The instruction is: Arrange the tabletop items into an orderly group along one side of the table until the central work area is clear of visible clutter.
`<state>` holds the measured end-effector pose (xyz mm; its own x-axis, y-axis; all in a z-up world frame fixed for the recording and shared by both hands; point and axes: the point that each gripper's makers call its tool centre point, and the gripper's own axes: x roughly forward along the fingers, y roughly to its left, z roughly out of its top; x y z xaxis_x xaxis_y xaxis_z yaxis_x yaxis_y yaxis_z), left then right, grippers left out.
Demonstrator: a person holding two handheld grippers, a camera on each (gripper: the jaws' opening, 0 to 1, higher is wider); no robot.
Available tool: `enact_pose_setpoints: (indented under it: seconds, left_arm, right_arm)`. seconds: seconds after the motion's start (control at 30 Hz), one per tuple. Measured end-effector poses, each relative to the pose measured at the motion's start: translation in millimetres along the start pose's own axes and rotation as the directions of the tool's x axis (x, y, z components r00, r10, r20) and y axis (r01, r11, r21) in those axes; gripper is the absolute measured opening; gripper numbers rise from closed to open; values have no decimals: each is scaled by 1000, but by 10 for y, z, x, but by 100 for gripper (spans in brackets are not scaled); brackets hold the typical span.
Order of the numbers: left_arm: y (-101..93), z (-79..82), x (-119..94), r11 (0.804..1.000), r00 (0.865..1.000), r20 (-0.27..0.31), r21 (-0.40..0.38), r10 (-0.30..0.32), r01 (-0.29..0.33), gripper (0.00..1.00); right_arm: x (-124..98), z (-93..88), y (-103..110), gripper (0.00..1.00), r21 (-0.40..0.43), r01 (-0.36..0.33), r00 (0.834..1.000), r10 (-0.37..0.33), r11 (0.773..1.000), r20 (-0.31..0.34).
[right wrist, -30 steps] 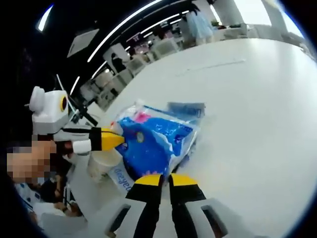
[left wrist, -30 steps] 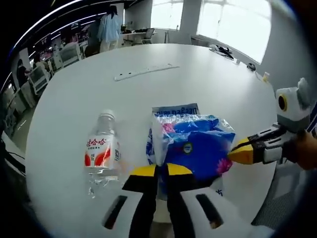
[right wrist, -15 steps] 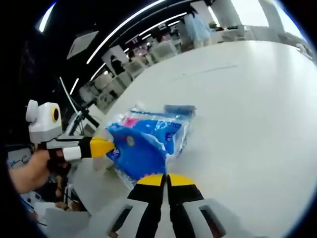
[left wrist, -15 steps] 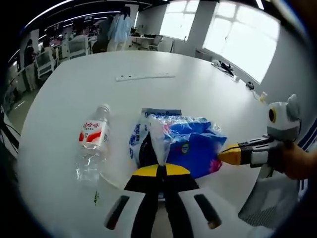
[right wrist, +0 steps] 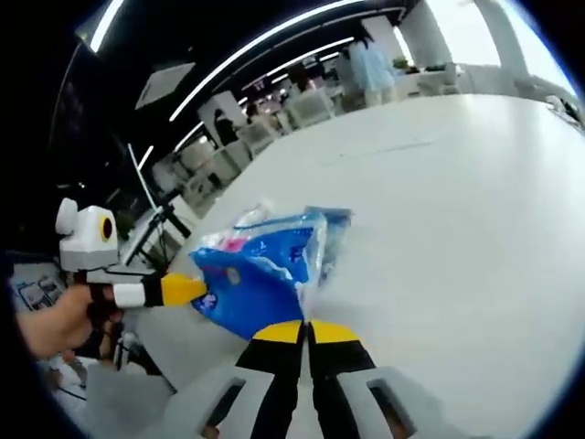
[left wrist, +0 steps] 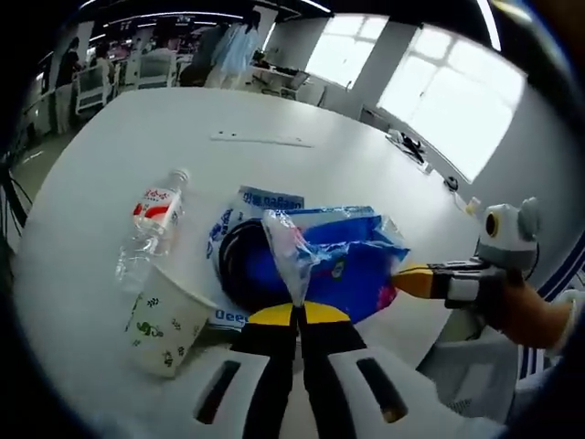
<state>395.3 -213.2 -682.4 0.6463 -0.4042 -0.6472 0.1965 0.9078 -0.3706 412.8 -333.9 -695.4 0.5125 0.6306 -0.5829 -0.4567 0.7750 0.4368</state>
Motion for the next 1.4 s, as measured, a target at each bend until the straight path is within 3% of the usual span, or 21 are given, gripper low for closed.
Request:
enact_pose_setpoints:
  seconds: [0.27, 0.63, 0.77, 0.87, 1.17, 1.4]
  left_arm:
    - [-277, -12, 148, 999, 999, -8, -16, -38, 38, 0]
    - [-607, 181, 482, 995, 995, -48, 34, -90, 92, 0]
    - [-680, 247, 611, 994, 993, -68, 39, -100, 103, 0]
    - [-728, 339, 703, 994, 991, -79, -28, -111, 109, 0]
    - [-877, 548, 963, 991, 988, -102, 52, -118, 123, 0]
    - [-960, 574, 1197, 991, 981, -137, -7, -134, 134, 0]
  right_arm:
    - [-187, 35, -246, 0, 1, 20, 1000, -20, 1000, 5]
    - [-370, 207, -654, 0, 30, 60, 998, -61, 998, 25]
    - [-377, 265, -773, 0, 31, 69, 997, -69, 997, 26]
    - [-374, 305, -884, 0, 22, 81, 996, -82, 996, 18]
    - [-386, 545, -1146, 0, -6, 106, 994, -106, 994, 21]
    - [-324, 673, -1423, 0, -19, 127, 992, -127, 992, 4]
